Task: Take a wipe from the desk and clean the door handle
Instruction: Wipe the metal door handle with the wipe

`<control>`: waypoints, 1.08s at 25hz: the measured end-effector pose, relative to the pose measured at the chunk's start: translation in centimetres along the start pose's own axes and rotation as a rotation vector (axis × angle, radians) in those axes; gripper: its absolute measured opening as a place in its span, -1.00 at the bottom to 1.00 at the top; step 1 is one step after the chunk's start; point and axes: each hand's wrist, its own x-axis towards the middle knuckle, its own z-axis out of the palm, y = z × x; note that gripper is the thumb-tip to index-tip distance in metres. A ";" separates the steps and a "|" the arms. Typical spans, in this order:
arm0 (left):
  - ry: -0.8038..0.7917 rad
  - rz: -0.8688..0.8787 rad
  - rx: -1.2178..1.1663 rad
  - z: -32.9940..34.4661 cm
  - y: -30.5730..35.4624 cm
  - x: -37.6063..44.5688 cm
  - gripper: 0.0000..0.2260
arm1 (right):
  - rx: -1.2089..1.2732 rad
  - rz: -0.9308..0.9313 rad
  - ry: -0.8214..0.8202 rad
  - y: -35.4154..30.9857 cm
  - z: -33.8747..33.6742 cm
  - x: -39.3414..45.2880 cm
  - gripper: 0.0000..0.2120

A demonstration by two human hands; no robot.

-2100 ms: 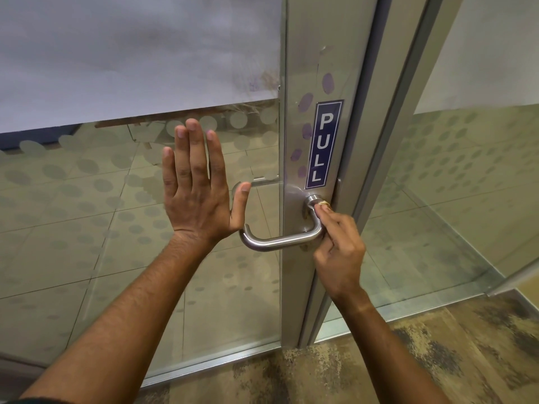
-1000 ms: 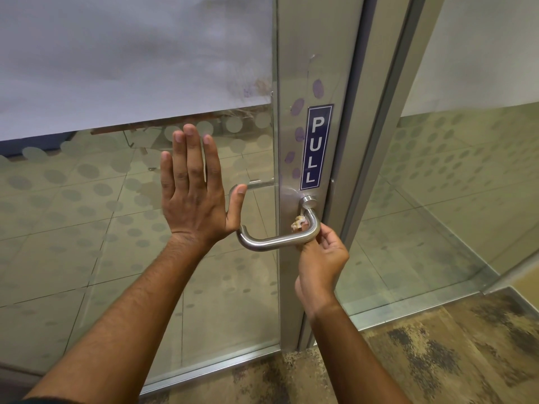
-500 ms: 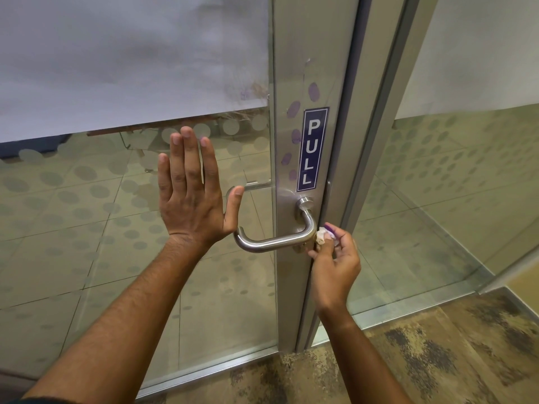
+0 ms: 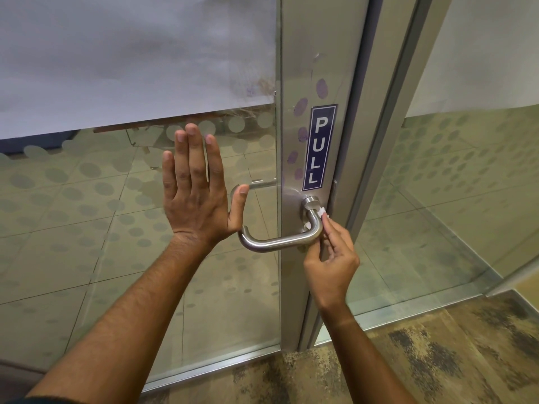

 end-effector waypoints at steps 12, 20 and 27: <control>0.000 0.001 0.002 0.1 0.0 -0.1 -0.27 | -0.364 -0.115 -0.086 0.5 2.7 -2.6 -0.81; 0.010 -0.003 -0.012 0.2 0.0 -0.1 -0.24 | -0.378 0.074 -0.187 2.4 2.4 -3.9 -0.80; 0.012 0.009 -0.020 0.5 -0.1 -0.1 -0.26 | -0.167 0.014 -0.064 0.2 2.0 -2.2 -0.85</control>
